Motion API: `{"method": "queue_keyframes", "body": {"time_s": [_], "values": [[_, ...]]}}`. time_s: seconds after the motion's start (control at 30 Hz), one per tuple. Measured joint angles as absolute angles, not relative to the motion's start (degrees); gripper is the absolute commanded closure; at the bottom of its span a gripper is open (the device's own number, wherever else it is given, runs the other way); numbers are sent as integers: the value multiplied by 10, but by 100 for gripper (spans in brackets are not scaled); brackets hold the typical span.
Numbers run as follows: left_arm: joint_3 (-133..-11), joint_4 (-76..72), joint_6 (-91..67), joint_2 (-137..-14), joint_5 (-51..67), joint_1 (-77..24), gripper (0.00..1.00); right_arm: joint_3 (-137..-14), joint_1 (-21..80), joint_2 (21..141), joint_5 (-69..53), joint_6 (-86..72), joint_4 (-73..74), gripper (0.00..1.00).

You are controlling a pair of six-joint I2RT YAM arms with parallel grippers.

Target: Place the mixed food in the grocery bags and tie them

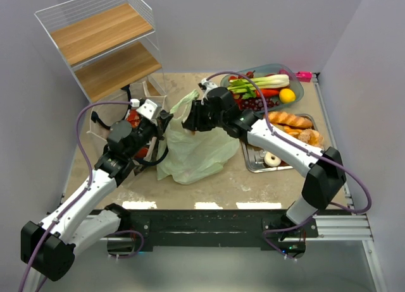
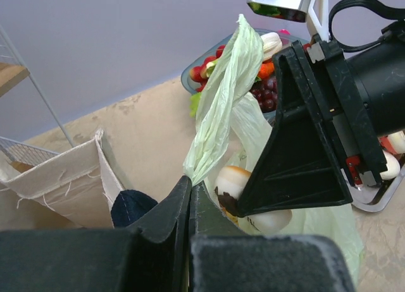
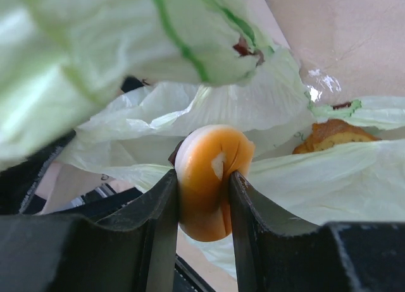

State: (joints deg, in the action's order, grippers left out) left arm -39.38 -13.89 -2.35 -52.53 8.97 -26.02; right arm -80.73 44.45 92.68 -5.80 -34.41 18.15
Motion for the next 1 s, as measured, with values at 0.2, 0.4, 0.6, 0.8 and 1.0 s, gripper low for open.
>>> {"method": "queue_keyframes", "body": {"time_s": [0.2,0.4,0.6,0.8,1.0], "values": [[-394,-139,-23,-525,93,-262,100,-852,444,957,-55,-344,170,69],[-394,-139,-23,-525,94,-264,100,-874,444,993,-51,-343,161,68],[-394,-139,-23,-525,95,-264,100,-847,444,992,-29,-340,166,56],[-394,-139,-23,-525,98,-264,100,-828,443,988,-23,-332,176,22],[-393,-139,-23,-525,98,-264,100,-827,443,988,-26,-327,175,13]]}}
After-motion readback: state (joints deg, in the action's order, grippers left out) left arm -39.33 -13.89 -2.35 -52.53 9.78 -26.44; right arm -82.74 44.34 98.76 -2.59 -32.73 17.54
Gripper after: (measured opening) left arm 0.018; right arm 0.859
